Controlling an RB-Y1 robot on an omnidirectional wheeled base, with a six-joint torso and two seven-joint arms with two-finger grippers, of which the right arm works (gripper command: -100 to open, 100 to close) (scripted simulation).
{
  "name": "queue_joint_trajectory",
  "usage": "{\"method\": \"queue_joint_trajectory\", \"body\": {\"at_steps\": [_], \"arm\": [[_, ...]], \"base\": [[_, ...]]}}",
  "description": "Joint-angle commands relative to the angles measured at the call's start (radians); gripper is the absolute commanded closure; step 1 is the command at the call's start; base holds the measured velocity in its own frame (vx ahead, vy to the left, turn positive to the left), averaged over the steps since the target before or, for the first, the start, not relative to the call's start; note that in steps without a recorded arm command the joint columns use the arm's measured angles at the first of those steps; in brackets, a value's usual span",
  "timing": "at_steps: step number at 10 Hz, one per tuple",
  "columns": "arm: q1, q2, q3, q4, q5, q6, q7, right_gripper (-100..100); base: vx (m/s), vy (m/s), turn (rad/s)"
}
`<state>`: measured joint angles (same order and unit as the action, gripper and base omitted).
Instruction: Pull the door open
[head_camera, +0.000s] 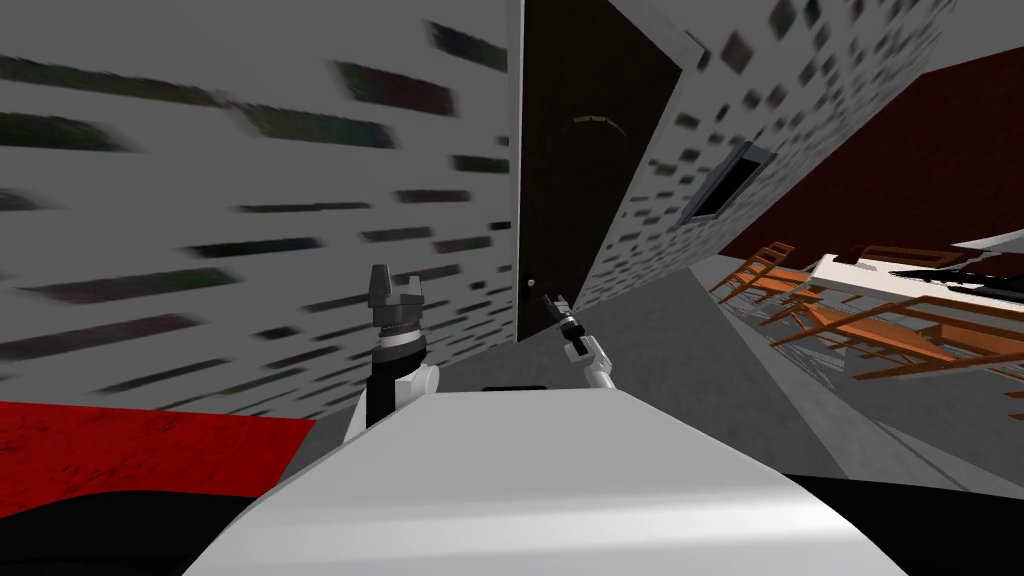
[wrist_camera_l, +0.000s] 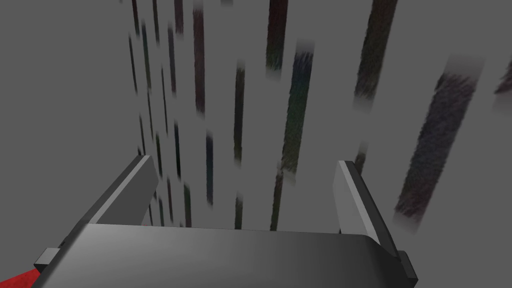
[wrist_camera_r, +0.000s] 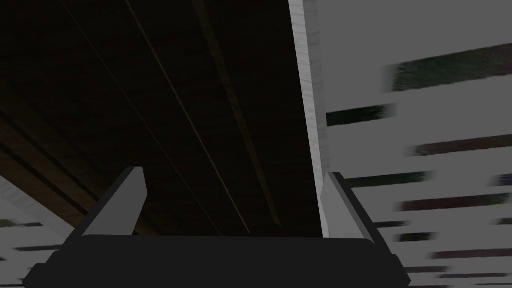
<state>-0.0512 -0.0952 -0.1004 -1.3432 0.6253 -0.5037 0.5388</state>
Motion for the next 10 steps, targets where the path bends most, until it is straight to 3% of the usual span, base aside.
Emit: {"method": "queue_joint_trajectory", "body": {"at_steps": [1,10], "arm": [[-0.02,0.0,-0.005,0.042,0.024,-0.002,0.029,-100],[-0.13,0.001,-0.027,0.258,0.153,-0.002,0.168,-100]], "base": [[0.062,-0.026,0.086],[0.08,-0.032,0.069]]}}
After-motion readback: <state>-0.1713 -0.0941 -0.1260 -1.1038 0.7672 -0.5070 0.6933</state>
